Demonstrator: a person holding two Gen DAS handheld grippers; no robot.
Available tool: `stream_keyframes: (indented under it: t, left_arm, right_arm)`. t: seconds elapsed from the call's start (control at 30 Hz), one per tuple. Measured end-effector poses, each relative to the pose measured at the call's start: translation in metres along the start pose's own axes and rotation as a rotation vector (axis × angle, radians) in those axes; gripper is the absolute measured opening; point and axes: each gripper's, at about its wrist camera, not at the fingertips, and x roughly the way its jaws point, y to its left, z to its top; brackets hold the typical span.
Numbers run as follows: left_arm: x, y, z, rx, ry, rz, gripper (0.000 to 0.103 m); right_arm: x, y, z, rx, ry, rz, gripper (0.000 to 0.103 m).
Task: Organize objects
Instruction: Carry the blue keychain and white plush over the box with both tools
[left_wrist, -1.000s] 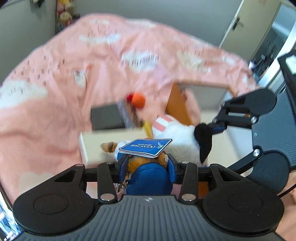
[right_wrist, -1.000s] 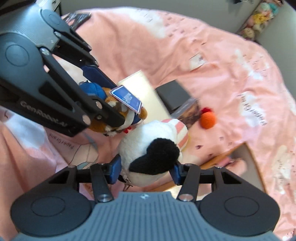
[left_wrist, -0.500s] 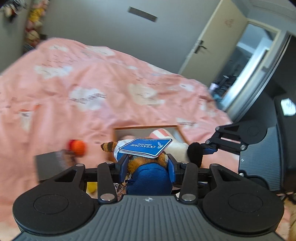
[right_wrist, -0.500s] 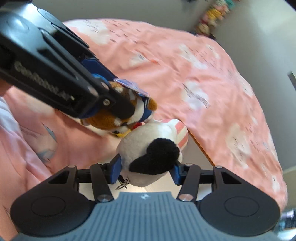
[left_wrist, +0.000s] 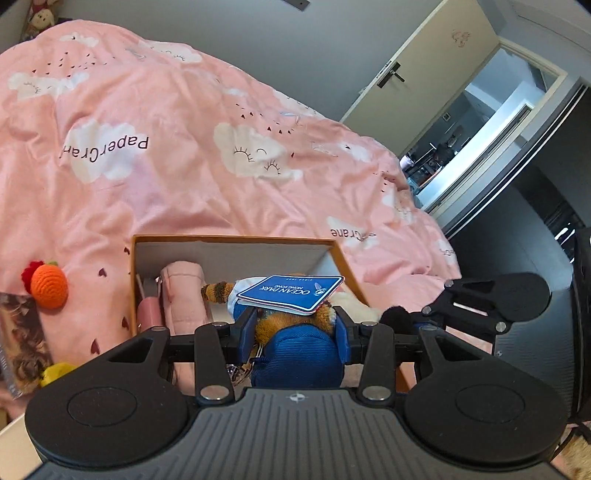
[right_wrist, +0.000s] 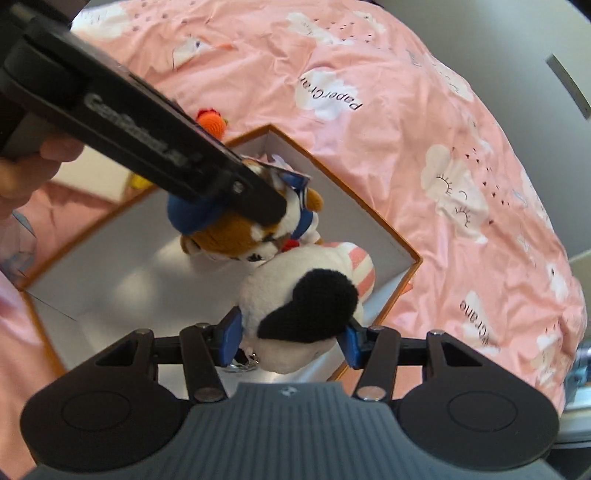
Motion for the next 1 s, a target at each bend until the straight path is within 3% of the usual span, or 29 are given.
stream_keyframes:
  t: [0.17,0.37,0.63,0.77,1.0]
  left_arm:
    - [0.026,0.000,-0.004,0.062,-0.020,0.030,0.048]
    - [0.050,-0.002,-0.008,0.116,0.019,0.075,0.048]
    - [0.073,0.011,-0.007,0.104,0.130,0.098,0.050]
    - [0.082,0.009,-0.008,0.161,0.215,0.119,0.055]
    - [0.074,-0.001,-0.008,0.321,0.270,0.082,0.061]
  right_arm:
    - [0.032,-0.004,-0.001,-0.127,0.018,-0.042,0.055]
    - [0.062,-0.002,-0.003,-0.243,0.060,-0.050,0.055]
    - [0.082,-0.008,-0.006,-0.242,0.081,-0.011,0.056]
    - [0.085,-0.015,-0.007,-0.208,0.076,0.010,0.056]
    - [0.082,-0.023,-0.013,-0.204,0.073,0.040,0.057]
